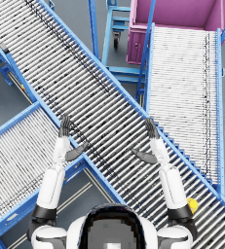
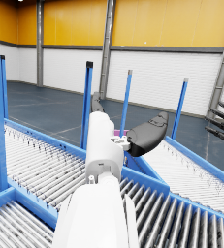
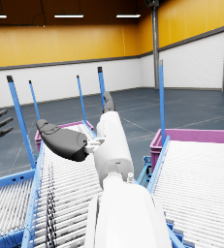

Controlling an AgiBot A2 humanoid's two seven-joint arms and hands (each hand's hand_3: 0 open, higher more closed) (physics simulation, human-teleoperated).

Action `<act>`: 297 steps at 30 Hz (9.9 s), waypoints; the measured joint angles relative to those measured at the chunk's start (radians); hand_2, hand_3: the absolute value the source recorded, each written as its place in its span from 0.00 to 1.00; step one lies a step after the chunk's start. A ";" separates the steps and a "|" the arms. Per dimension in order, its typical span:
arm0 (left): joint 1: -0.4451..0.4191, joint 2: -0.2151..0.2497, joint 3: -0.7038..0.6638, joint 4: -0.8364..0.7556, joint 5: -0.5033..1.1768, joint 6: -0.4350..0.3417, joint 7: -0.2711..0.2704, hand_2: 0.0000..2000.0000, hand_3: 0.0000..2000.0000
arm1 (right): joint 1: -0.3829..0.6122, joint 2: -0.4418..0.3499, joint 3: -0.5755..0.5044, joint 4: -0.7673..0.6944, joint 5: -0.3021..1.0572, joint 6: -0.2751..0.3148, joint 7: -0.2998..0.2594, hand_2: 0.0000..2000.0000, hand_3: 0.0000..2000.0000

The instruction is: Pick up the oil and place it on the left assembly line, put the cola on the right, and keep Sprite still

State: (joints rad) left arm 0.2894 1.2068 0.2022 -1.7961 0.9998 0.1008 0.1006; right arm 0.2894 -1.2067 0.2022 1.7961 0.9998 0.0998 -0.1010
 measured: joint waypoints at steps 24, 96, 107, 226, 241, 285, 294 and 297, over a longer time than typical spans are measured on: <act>0.000 0.000 0.000 0.000 0.000 0.000 0.000 0.00 0.00 | 0.000 0.000 0.000 0.000 0.000 0.000 0.000 0.00 0.00; 0.096 0.129 -0.276 -0.096 0.424 -0.101 -0.101 0.00 0.00 | 0.120 -0.142 -0.276 0.131 0.379 -0.100 0.101 0.00 0.00; 0.103 0.139 -0.273 -0.102 0.424 -0.101 -0.101 0.00 0.00 | 0.118 -0.150 -0.270 0.143 0.379 -0.100 0.101 0.00 0.00; -0.047 0.244 0.138 -0.047 0.427 -0.277 -0.089 1.00 1.00 | 0.210 -0.198 0.407 -0.010 0.382 -0.001 0.112 1.00 1.00; -0.103 0.246 -0.333 0.048 0.424 -0.192 -0.098 1.00 1.00 | 0.147 -0.190 0.160 0.090 0.379 -0.099 0.101 0.00 0.00; 0.043 0.097 -0.378 -0.023 0.424 -0.101 -0.101 0.00 0.00 | 0.168 -0.305 -0.184 0.063 0.379 -0.100 0.101 0.00 0.00; 0.115 0.103 -0.231 -0.033 0.411 -0.098 -0.097 0.00 0.00 | 0.142 -0.298 -0.244 0.080 0.366 -0.097 0.098 0.00 0.00; 0.098 0.094 -0.212 -0.029 0.372 -0.088 -0.088 0.00 0.00 | 0.126 -0.270 -0.220 0.071 0.332 -0.088 0.089 0.00 0.00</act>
State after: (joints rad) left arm 0.3878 1.3007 -0.0102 -1.8248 1.3722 0.0124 0.0124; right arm 0.4155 -1.4767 -0.0181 1.8674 1.3316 0.0122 -0.0124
